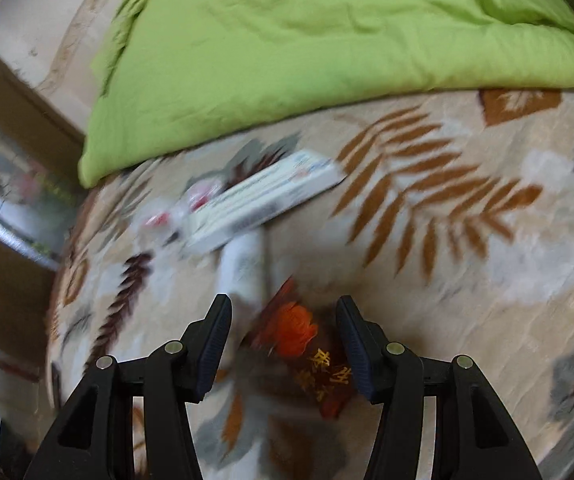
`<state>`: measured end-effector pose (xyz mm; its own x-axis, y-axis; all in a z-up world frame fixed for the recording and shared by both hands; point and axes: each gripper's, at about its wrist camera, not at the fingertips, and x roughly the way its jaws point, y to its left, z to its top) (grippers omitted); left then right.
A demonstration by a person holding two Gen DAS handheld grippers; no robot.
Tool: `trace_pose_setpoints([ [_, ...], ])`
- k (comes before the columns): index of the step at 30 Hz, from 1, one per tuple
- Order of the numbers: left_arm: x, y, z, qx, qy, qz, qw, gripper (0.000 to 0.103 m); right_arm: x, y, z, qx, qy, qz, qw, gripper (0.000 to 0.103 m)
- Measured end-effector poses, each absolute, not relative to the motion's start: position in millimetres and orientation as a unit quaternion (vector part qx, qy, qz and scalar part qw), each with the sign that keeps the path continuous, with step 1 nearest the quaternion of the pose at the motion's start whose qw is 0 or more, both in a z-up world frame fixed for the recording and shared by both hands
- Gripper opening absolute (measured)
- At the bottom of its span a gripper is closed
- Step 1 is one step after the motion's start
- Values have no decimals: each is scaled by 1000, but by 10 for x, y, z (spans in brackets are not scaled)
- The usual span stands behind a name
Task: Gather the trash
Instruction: 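Grasp the red foil candy wrapper with the right tool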
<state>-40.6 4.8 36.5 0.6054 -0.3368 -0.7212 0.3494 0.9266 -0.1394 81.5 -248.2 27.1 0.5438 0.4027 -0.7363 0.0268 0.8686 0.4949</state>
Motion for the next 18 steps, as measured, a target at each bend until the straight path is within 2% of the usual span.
trace_pose_setpoints([
  [9, -412, 38, 368, 10, 400, -190, 896, 77, 608, -1943, 364, 71, 462, 90, 879, 59],
  [11, -405, 49, 360, 8, 403, -189, 896, 77, 608, -1887, 353, 55, 462, 97, 880, 63],
  [18, -406, 31, 347, 10, 406, -192, 893, 77, 520, -1843, 389, -2, 466, 118, 877, 68],
])
